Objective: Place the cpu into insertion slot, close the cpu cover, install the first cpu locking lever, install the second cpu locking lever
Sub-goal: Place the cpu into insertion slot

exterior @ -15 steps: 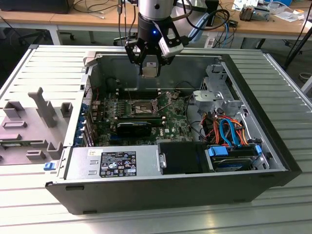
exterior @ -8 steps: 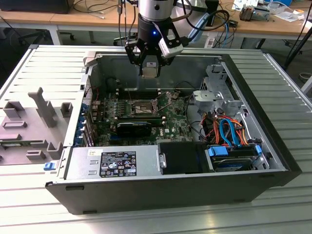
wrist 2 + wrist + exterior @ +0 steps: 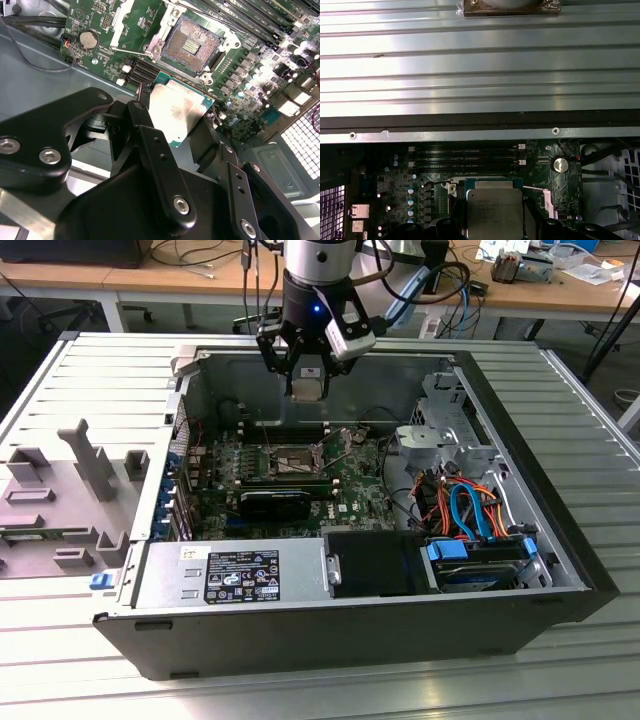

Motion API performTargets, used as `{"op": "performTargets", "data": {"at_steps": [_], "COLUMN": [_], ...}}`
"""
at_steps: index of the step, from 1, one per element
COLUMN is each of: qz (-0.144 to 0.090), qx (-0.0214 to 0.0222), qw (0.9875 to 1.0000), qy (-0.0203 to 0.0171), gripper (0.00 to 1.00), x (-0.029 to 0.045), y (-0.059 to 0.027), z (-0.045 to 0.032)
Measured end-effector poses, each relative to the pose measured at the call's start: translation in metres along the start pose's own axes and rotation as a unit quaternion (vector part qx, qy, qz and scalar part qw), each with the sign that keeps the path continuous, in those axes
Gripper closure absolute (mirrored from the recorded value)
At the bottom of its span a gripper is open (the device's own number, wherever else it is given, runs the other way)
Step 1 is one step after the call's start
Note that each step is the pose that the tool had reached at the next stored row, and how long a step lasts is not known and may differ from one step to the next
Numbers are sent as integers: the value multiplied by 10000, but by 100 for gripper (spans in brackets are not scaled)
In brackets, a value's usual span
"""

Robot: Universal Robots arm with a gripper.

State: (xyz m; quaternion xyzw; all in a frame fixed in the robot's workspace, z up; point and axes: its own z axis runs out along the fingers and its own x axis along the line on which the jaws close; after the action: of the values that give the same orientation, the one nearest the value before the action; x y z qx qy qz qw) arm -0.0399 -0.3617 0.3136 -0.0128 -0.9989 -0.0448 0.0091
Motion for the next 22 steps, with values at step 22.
{"op": "performTargets", "data": {"at_steps": [22], "qz": [0], "qx": [0], "qw": [10000], "qy": [0], "gripper": [45], "x": [-1], "y": [-4], "z": [44]}}
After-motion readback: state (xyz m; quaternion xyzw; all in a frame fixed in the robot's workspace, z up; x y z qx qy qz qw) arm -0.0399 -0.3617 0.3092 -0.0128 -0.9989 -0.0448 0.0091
